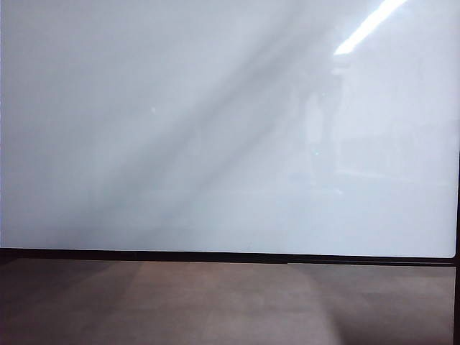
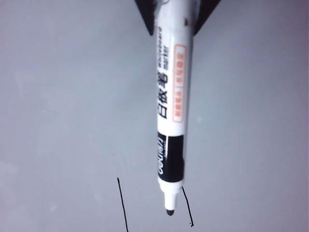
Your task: Reach to the right to find the marker pen, pick it up, and write the number 17 on the whiteboard.
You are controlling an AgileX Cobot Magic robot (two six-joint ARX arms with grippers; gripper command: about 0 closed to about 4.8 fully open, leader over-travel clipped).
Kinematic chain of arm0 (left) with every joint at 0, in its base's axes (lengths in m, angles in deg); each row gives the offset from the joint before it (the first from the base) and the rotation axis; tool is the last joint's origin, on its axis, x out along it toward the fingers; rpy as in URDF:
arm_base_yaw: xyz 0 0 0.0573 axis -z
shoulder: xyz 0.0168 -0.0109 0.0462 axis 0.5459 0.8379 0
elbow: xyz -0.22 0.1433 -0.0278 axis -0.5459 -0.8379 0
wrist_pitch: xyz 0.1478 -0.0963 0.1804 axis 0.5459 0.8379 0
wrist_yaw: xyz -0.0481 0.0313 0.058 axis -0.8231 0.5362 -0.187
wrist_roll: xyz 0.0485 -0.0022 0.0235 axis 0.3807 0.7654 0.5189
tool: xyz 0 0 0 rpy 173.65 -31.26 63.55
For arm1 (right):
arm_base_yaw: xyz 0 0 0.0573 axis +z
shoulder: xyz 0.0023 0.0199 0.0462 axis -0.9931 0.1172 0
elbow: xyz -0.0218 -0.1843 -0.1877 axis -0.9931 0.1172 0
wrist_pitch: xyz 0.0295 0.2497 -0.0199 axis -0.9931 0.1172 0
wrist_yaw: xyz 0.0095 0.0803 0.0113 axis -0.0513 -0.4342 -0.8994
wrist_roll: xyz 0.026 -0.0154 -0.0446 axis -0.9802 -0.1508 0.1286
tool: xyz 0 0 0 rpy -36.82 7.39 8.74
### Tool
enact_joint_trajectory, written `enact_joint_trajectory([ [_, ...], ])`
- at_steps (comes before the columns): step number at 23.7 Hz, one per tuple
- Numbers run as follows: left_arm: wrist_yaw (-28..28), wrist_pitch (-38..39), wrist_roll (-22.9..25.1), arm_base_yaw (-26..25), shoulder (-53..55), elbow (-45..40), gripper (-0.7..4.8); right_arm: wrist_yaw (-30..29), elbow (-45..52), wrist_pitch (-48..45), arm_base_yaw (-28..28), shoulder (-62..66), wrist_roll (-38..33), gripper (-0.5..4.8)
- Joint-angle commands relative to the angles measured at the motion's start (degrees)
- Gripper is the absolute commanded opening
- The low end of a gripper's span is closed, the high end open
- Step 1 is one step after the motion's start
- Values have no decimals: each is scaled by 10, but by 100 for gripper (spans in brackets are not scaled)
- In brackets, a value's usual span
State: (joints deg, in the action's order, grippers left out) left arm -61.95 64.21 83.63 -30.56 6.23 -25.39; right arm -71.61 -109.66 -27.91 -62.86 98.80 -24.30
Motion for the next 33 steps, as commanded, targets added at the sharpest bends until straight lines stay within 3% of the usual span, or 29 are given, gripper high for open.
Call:
enact_joint_trajectory([
  [1,0,-6,-2,-2,0,0,-5,-14,-3,-15,1,-3,0,-4],
  [6,0,-3,-2,-2,0,0,-5,-13,-3,-9,1,-10,0,-4],
  [9,0,-3,-2,-2,0,0,-5,-8,-1,55,0,-45,24,-4],
  [12,0,-3,-2,-2,0,0,-5,-4,53,89,0,-126,28,-4],
  [16,0,-3,-2,-2,0,0,-5,49,143,115,0,-276,20,-4],
  [20,0,-3,-2,-2,0,0,-5,61,154,161,0,-345,41,-1],
  [27,0,-3,-2,-1,0,0,-5,62,154,223,0,-381,57,-1],
  [33,0,-3,-2,-1,0,0,-5,68,154,280,0,-380,137,-1],
])
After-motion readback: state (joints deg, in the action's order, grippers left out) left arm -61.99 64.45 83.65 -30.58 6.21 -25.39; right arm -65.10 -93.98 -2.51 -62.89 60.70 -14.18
